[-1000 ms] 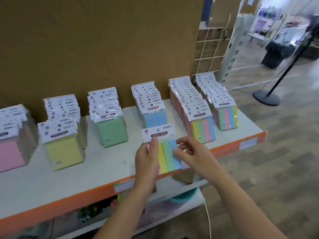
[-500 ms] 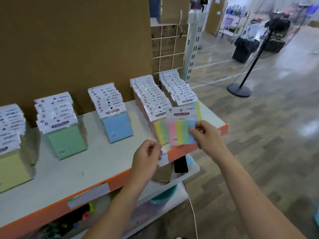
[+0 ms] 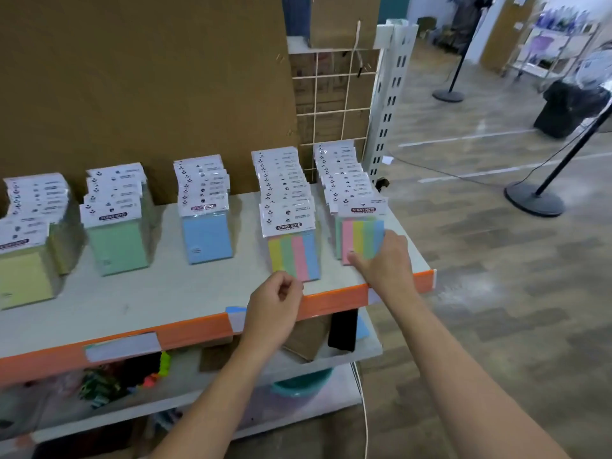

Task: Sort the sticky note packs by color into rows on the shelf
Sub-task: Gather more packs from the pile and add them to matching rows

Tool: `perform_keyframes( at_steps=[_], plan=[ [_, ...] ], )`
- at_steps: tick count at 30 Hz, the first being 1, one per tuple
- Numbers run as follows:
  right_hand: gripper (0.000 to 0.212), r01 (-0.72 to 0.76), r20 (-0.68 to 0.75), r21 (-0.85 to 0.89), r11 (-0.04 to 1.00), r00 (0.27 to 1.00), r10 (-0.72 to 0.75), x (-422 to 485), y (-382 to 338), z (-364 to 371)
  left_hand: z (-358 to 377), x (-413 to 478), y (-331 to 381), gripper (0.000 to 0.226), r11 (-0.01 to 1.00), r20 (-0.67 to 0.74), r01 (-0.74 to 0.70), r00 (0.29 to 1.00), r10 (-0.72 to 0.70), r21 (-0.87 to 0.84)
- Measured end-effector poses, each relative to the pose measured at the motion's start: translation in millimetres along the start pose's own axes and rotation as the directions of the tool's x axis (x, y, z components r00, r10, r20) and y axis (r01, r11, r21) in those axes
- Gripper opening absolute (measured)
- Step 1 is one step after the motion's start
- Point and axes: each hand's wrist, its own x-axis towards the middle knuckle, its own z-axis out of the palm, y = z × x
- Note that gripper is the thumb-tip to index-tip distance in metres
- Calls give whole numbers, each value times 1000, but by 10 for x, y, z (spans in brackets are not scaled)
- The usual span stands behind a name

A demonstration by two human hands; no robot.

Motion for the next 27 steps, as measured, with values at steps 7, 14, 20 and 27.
perform_keyframes(
  at_steps=[7,14,20,27],
  plan=[
    [70,74,-13,113,991,997,-73,-59,44,-26,10,-111,124,21,998,-68,50,996,-52,-36],
    [11,152,-33,369,917,988,-150,-395,85,-148,-264,-446,66,23,947,-107,152,976,-189,-283],
    [14,74,241,626,776,928,-284,-805,-283,123,-858,-970,-207,24,920,-253,174,928,-272,-350],
    [17,12,502,677,736,724,-473,-1398,-992,776,-1731,-1866,-798,27,865,-512,204,735,-445,-458]
  ],
)
